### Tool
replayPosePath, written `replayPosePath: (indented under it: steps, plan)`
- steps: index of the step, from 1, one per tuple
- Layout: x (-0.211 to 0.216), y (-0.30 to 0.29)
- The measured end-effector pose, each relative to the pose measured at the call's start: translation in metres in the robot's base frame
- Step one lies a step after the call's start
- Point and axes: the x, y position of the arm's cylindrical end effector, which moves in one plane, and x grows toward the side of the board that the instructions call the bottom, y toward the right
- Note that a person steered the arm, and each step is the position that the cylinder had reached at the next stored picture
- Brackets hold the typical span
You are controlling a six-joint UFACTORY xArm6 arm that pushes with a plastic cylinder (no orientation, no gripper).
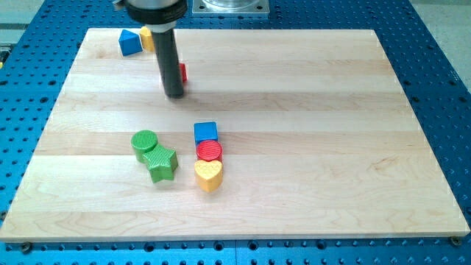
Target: Slightly push the red star to the top right of the green circle
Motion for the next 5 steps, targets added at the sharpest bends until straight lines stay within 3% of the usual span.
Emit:
replayPosePath:
  steps: [1, 2, 3, 5]
  plan:
    - [-0.03, 0.015]
    - [0.0, -0.011]
    - [-0.001, -0.034]
    - [-0.047, -0.032]
